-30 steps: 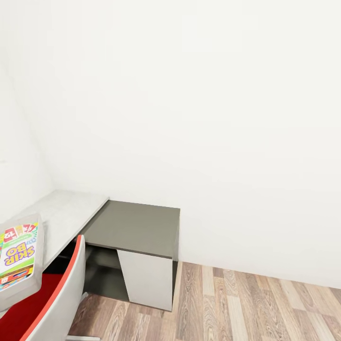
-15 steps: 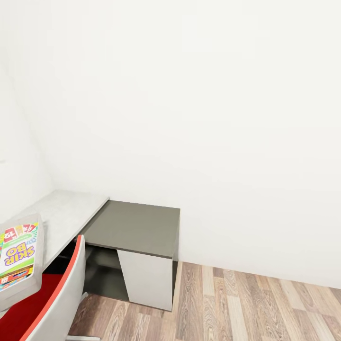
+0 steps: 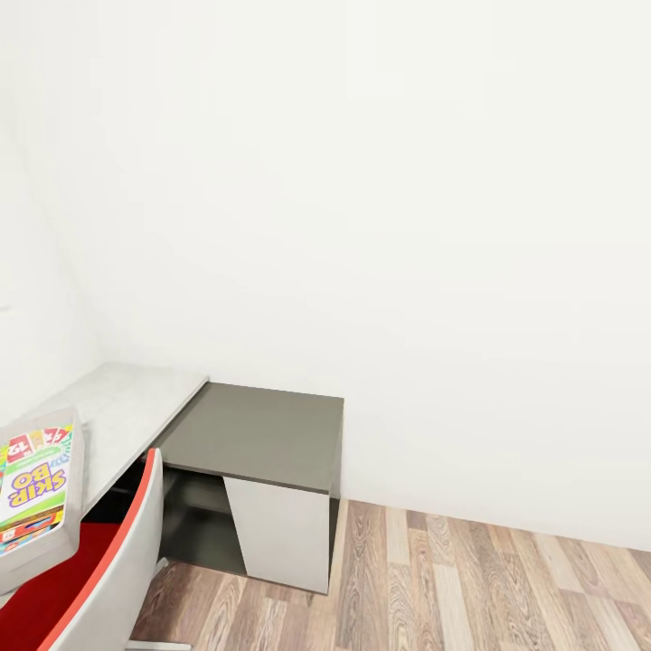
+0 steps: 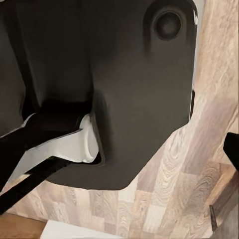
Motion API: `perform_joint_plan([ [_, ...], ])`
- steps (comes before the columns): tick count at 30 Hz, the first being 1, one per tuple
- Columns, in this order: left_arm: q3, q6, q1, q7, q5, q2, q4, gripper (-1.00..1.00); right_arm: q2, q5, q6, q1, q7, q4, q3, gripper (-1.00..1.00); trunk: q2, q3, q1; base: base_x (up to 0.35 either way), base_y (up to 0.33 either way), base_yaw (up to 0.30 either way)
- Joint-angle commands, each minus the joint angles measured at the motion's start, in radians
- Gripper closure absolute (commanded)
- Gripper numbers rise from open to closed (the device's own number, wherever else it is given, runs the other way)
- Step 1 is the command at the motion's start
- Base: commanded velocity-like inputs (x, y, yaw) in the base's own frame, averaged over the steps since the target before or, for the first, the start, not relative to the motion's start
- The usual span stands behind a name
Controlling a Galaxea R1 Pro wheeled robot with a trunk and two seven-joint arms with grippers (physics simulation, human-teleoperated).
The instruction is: Put all the toys in the child's room - the three board games (two on the bed and one on the table), the two jigsaw puzzles on the table, and the tennis ball on the table - inside the toy box on the table in the child's room.
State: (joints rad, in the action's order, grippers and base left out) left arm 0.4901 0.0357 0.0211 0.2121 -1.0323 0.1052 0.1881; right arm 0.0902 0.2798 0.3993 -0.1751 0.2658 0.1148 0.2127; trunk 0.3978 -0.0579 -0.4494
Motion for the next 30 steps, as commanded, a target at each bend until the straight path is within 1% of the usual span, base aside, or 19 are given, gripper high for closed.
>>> perform_joint_plan([
  [1, 0.009, 0.003, 0.0, 0.006, -0.009, 0.001, 0.002, -1.0, -0.019, 0.007, 0.005, -0.001, 0.001, 0.002, 0.009, -1.0, 0.002, -0.002, -0.001, 0.0, 0.0, 0.0],
  [3, 0.009, 0.003, 0.0, 0.006, -0.009, 0.001, 0.002, -1.0, -0.047, 0.008, 0.005, 0.0, 0.001, 0.002, 0.007, -1.0, 0.002, -0.002, -0.001, 0.0, 0.0, 0.0],
  [4, 0.009, 0.003, 0.0, 0.006, -0.009, 0.001, 0.002, -1.0, -0.047, 0.008, 0.005, 0.0, 0.001, 0.002, 0.007, -1.0, 0.002, -0.002, -0.001, 0.0, 0.0, 0.0],
  [6, 0.008, 0.003, 0.0, 0.006, -0.009, 0.001, 0.002, -1.0, -0.063, 0.009, 0.005, -0.001, 0.001, 0.003, 0.001, -1.0, 0.002, -0.002, -0.001, 0.0, 0.0, 0.0],
  [8, 0.008, 0.003, 0.0, 0.006, -0.009, 0.001, 0.002, -1.0, -0.068, 0.008, 0.004, -0.002, 0.001, 0.004, 0.0, -1.0, 0.002, -0.002, -0.001, 0.0, 0.0, 0.0],
  [10, 0.008, 0.003, 0.0, 0.006, -0.009, 0.001, 0.002, -1.0, -0.068, 0.008, 0.003, -0.003, 0.001, 0.004, 0.001, -1.0, 0.002, -0.002, -0.001, 0.0, 0.0, 0.0],
  [14, 0.008, 0.003, 0.0, 0.006, -0.009, 0.001, 0.002, -1.0, -0.044, 0.008, -0.003, -0.003, 0.001, 0.004, -0.001, -1.0, 0.002, -0.002, -0.001, 0.0, 0.0, 0.0],
  [15, 0.008, 0.003, 0.0, 0.006, -0.009, 0.001, 0.002, -1.0, -0.044, 0.008, -0.003, -0.003, 0.001, 0.004, -0.001, -1.0, 0.002, -0.002, -0.001, 0.0, 0.0, 0.0],
  [20, 0.008, 0.003, 0.0, 0.006, -0.009, 0.001, 0.002, -1.0, -0.021, 0.006, -0.011, 0.004, 0.001, 0.0, -0.001, -1.0, 0.002, -0.002, -0.001, 0.0, 0.0, 0.0],
  [26, 0.008, 0.003, 0.0, 0.006, -0.009, 0.001, 0.002, -1.0, -0.012, 0.006, -0.027, 0.009, 0.001, 0.001, -0.001, -1.0, 0.002, -0.002, -0.001, 0.0, 0.0, 0.0],
  [30, 0.008, 0.003, 0.0, 0.006, -0.009, 0.001, 0.002, -1.0, -0.014, 0.006, -0.047, 0.01, 0.001, 0.001, -0.001, -1.0, 0.002, -0.002, -0.001, 0.0, 0.0, 0.0],
])
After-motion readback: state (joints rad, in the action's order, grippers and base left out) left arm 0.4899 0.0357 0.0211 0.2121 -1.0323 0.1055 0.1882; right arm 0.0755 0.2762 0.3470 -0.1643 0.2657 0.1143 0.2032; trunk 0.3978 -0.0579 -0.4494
